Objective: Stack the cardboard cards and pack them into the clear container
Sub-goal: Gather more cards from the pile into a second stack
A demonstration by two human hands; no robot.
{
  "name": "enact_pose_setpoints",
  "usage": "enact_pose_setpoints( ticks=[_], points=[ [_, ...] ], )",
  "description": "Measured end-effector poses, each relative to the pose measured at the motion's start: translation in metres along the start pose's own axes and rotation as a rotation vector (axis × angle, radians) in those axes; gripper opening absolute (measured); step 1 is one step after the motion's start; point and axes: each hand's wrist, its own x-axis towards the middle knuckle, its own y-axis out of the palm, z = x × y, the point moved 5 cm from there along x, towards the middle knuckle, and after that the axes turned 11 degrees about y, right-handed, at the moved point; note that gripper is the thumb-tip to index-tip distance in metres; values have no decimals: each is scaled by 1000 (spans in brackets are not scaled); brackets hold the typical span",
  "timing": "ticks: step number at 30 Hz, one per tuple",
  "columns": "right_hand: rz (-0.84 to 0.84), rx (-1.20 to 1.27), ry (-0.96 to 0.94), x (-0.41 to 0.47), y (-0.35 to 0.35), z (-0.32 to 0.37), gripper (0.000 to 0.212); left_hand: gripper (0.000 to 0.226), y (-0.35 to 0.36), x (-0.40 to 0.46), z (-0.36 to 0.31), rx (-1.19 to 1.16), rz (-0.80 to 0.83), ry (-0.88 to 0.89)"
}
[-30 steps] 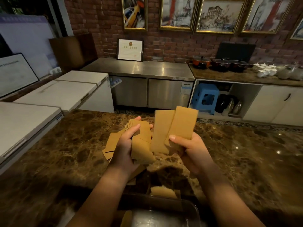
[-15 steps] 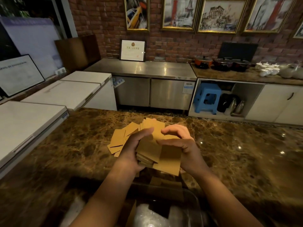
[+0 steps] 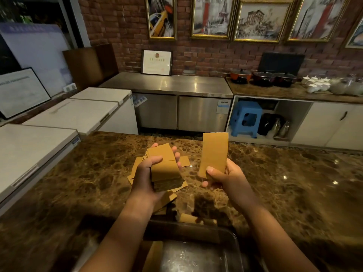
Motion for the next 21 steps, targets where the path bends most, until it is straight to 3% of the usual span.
enact_pose_setpoints(
  ticks=[2,6,9,12,15,19,21],
  points=[
    [79,137,79,2,-2,0,40,61,-2,2,0,56,-33,-32],
    [77,172,75,3,-3,2,40,63,-5,3,8,160,-71,-138],
    [-109,-187,-251,-1,-6,17,30,55,-2,3,15,172,-45,-221],
    [-240,-517,-427,-4,5,25,45,54,0,0,24,306,3,-280],
    [-211,-538,-428,-4,20,24,34,68,4,-1,28,373,36,-246],
    [-224,-272,-321,-1,11,20,48,34,4,1,23,399,57,-185],
    [-217,-360,-292,3,19,19,50,36,5,0,22,402,88,-174]
  ],
)
